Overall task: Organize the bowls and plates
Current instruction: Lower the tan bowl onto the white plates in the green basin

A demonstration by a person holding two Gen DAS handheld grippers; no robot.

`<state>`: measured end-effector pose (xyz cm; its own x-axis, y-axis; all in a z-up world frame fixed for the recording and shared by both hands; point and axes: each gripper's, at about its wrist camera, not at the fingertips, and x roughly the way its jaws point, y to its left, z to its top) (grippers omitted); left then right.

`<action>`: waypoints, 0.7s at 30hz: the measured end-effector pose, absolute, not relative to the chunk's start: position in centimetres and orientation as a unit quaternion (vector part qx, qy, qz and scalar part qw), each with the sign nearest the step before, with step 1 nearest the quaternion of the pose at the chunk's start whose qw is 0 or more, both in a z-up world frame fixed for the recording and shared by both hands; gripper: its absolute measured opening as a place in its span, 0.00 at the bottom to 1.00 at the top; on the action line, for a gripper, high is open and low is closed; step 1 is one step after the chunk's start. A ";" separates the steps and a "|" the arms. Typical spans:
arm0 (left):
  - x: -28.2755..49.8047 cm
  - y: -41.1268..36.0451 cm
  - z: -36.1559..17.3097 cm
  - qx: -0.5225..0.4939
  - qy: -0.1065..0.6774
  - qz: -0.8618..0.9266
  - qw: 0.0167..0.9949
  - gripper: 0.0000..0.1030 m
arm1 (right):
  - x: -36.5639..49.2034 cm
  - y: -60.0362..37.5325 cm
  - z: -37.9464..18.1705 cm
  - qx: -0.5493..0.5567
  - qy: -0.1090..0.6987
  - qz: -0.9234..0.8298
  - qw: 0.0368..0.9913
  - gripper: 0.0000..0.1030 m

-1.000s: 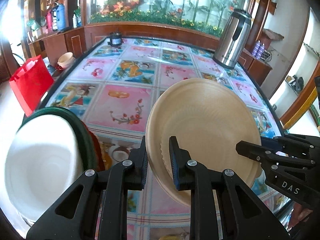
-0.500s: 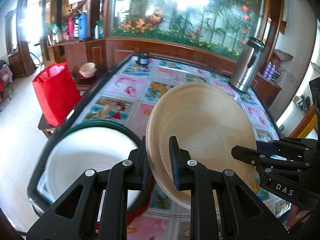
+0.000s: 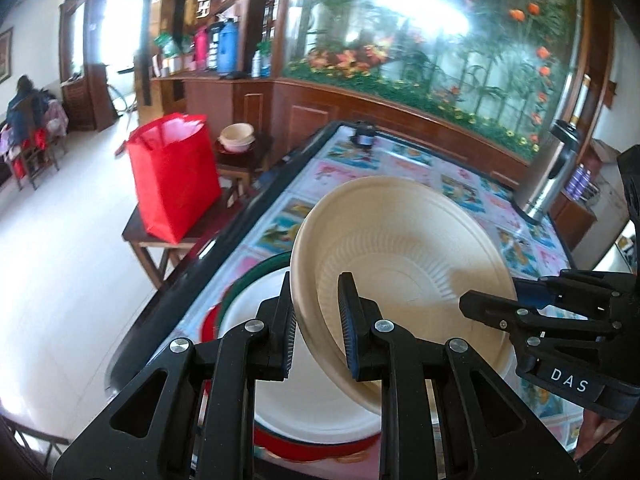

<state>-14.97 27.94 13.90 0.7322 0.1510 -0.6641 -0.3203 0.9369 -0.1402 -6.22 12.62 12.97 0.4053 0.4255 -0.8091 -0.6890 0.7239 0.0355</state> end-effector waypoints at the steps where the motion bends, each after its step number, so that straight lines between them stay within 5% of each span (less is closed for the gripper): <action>1: -15.1 28.4 13.6 -0.127 0.345 0.132 0.921 0.19 | -6.2 13.3 12.7 -0.158 0.431 0.341 0.820 0.28; 21: -15.9 30.6 9.6 -0.138 0.379 0.152 0.903 0.19 | -7.3 16.7 9.0 -0.194 0.464 0.352 0.790 0.30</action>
<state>-15.86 30.61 9.61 0.6672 0.1694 -0.7253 -0.3780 0.9161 -0.1338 -7.25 16.65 9.04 0.3221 0.3757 -0.8690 -0.7358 0.6769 0.0200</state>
